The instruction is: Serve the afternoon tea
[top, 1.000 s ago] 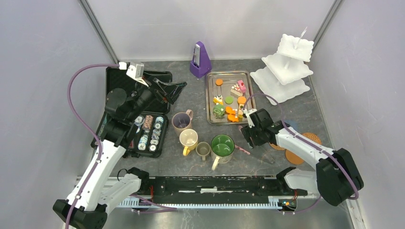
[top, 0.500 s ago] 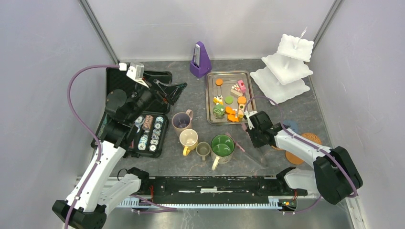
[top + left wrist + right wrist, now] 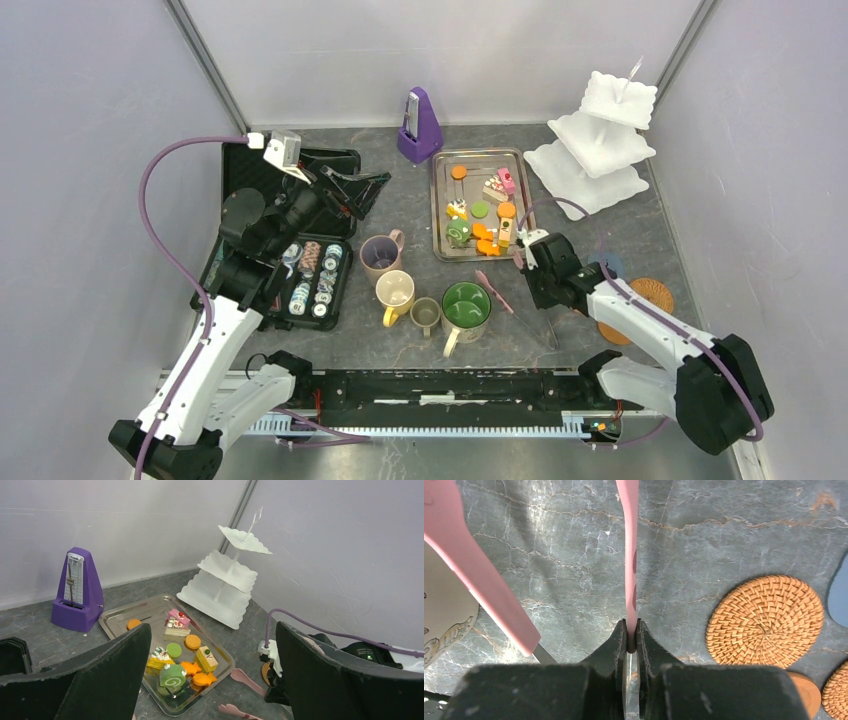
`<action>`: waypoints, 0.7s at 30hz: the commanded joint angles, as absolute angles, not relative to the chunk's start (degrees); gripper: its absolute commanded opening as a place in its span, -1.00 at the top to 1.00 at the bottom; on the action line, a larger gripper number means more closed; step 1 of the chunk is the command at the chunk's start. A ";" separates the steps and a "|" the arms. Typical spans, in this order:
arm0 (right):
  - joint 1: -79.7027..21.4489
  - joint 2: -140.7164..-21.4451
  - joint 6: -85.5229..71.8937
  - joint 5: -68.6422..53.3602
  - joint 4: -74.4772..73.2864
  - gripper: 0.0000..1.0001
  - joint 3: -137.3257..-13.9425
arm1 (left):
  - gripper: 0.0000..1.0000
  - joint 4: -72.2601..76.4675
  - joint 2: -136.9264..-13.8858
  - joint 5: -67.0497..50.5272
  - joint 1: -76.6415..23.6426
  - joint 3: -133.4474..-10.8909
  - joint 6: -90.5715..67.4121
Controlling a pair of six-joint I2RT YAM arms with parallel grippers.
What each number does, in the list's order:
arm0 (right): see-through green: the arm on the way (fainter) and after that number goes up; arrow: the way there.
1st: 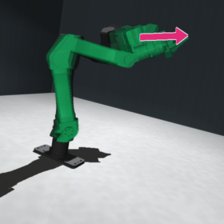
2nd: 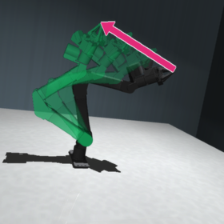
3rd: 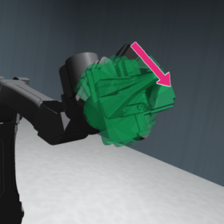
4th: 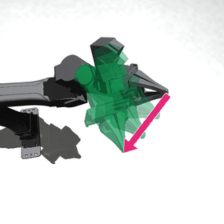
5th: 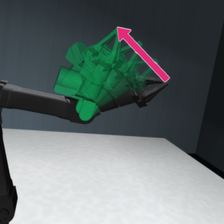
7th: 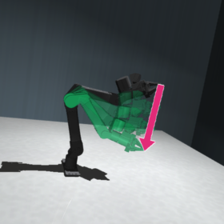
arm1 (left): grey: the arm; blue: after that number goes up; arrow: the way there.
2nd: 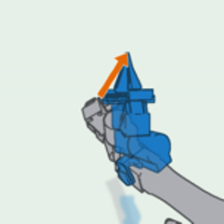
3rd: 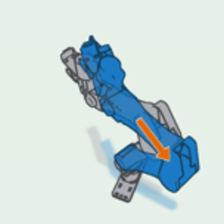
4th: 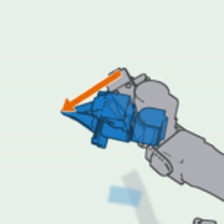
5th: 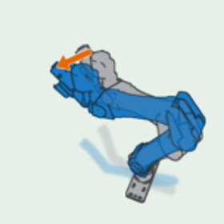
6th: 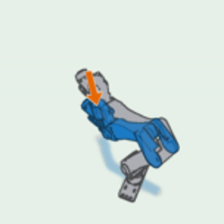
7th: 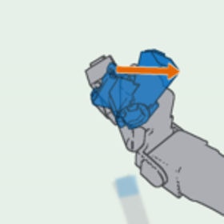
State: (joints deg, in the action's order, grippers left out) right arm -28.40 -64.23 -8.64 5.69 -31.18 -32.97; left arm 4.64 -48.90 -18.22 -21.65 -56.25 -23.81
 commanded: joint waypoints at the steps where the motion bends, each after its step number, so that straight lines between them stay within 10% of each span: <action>1: -28.39 -61.89 -11.99 9.74 -31.32 1.00 -35.24 | -1.00 5.89 -47.98 -17.75 -21.96 -56.25 -20.98; 21: -13.27 -69.07 -19.91 14.19 -20.14 1.00 -36.84 | -1.00 5.99 -48.21 -16.92 -23.86 -55.81 -20.99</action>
State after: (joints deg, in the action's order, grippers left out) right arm -13.74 -65.52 -20.16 13.19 -24.56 -32.73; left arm 4.56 -48.60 -17.98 -23.27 -55.86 -23.79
